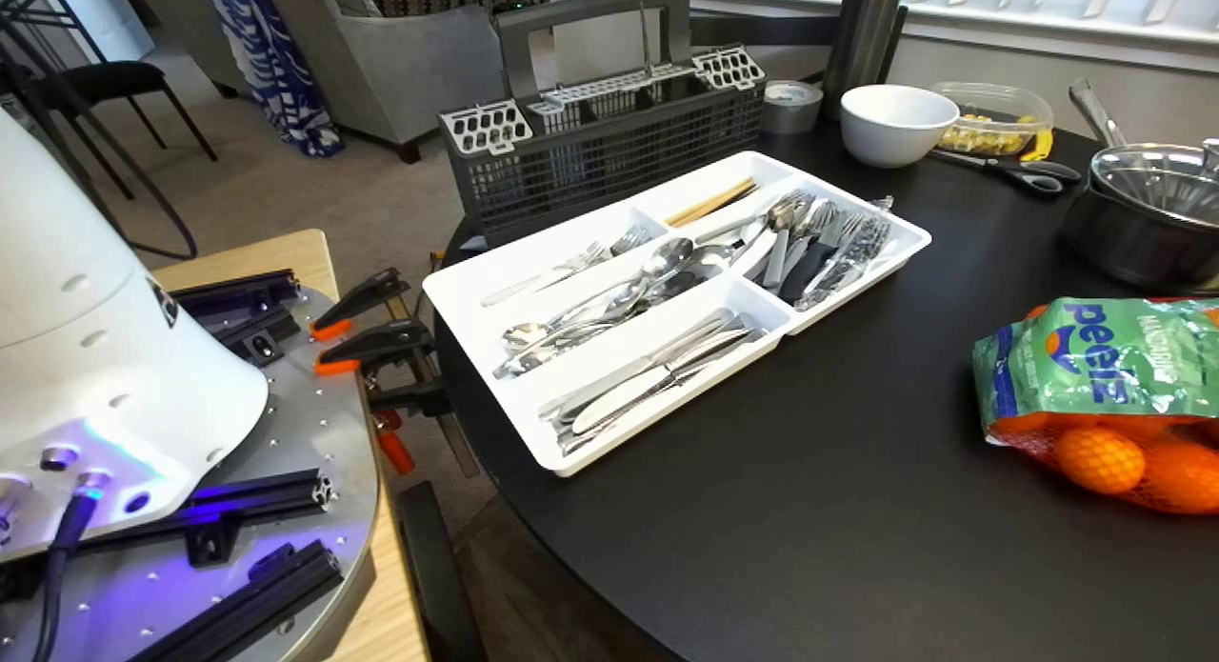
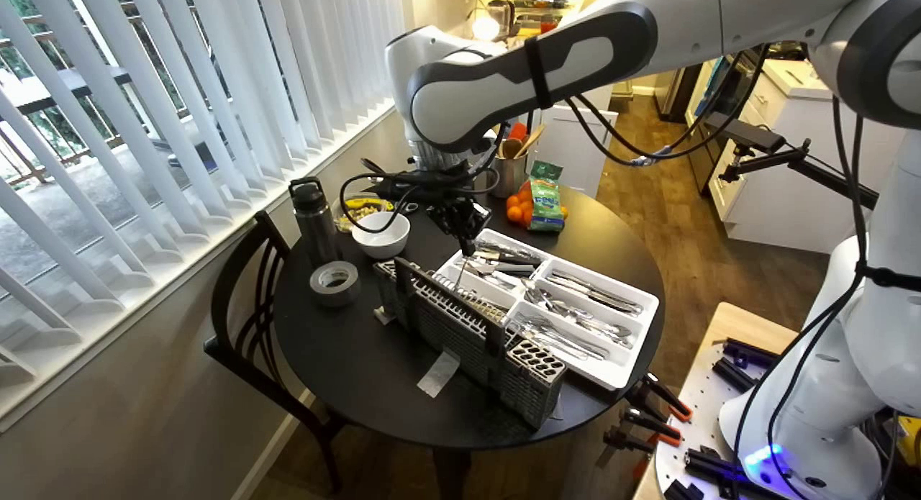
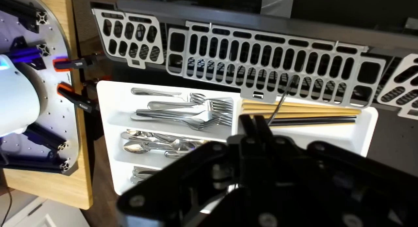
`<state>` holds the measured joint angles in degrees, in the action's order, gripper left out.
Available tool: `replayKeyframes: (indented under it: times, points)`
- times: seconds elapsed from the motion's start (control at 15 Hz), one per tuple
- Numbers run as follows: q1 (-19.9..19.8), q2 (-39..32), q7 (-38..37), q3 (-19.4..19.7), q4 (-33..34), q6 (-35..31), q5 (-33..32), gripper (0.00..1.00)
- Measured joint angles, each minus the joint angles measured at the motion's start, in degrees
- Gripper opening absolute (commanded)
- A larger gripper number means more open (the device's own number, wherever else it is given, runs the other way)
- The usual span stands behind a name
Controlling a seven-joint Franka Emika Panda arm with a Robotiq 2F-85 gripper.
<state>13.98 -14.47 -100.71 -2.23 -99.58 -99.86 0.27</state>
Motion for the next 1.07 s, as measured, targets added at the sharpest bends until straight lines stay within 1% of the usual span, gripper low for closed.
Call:
replayKeyframes:
  times: [0.6, 0.73, 1.07]
  points:
    - [-0.77, 2.15, -1.65, -0.08, 0.11, 5.56, 0.00, 0.03]
    - [-1.05, 2.53, -1.66, -0.08, 0.55, 8.95, 0.00, 0.03]
    - [-2.66, 2.15, -1.65, 0.03, 2.90, 20.68, 0.00, 0.03]
